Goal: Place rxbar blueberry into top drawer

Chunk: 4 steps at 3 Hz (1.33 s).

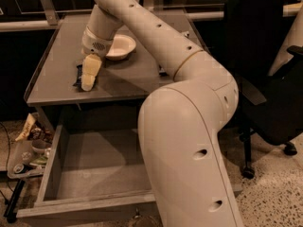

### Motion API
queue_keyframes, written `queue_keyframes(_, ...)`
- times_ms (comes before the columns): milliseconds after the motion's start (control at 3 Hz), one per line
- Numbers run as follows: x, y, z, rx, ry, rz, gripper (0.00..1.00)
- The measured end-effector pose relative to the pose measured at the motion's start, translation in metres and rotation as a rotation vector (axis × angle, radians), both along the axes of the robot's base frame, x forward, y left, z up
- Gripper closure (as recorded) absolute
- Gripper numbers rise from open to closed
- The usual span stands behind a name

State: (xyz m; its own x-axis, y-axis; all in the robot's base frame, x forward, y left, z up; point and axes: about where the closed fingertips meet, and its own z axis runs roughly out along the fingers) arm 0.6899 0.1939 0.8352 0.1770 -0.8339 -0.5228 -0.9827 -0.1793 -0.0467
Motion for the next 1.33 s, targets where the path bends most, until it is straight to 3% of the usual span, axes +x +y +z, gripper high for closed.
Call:
queue_keyframes(667, -0.005, 0.002, -0.022, -0.011, 0.043, 0.011, 0.0)
queue_keyframes(1000, -0.006, 0.002, -0.023, -0.011, 0.044, 0.011, 0.17)
queue_keyframes(1333, -0.006, 0.002, -0.023, -0.011, 0.044, 0.011, 0.4)
